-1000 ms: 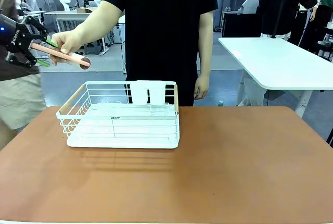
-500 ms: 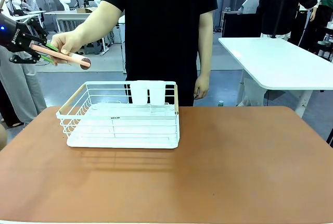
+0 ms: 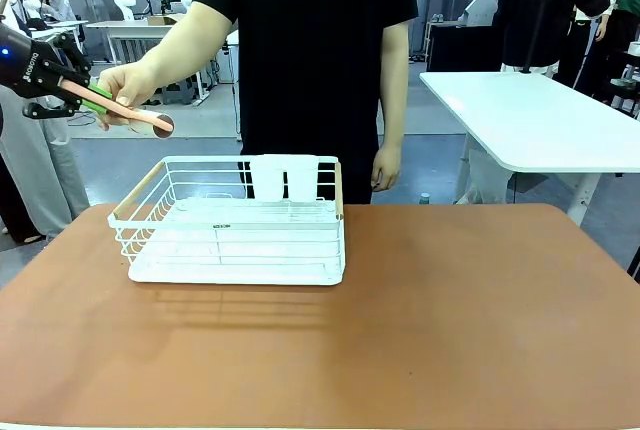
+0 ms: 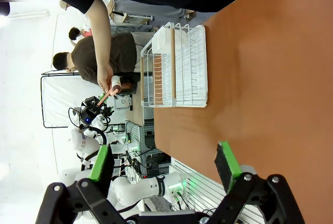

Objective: Clean the table.
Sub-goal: Pick up the Lint Roller when the human hands it over.

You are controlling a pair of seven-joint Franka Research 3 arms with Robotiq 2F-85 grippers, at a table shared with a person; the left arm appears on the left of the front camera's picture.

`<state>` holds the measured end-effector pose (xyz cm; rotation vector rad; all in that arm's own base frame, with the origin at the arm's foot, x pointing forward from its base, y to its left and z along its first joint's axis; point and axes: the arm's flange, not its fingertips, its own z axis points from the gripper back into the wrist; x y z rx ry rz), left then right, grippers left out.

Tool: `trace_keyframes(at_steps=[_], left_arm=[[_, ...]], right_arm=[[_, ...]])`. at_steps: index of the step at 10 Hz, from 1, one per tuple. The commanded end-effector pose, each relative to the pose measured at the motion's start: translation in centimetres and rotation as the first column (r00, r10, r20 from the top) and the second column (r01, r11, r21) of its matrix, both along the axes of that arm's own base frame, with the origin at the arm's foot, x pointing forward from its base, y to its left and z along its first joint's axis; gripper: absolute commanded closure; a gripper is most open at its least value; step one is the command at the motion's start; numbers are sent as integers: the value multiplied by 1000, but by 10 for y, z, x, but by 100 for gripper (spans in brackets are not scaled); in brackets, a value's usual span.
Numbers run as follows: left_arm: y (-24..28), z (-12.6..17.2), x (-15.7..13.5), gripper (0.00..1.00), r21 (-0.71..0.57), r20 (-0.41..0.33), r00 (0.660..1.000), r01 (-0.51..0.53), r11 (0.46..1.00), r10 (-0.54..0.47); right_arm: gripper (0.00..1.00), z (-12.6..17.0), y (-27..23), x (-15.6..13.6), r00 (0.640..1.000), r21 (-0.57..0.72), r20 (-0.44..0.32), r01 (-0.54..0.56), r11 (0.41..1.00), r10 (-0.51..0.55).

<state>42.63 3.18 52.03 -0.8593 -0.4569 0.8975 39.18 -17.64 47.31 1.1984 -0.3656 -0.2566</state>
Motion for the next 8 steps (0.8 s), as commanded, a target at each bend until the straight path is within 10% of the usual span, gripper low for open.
trace_keyframes(at_steps=[1, 8], left_arm=[[10, -6, 1, 100, -5, 52, 999, 9, 1000, -9], [0, 0, 0, 100, 0, 0, 1000, 0, 1000, 0]], right_arm=[[0, 2, 0, -1, 1000, 6, 9, -8, 1000, 8], [0, 2, 0, -1, 1000, 6, 9, -8, 1000, 8]])
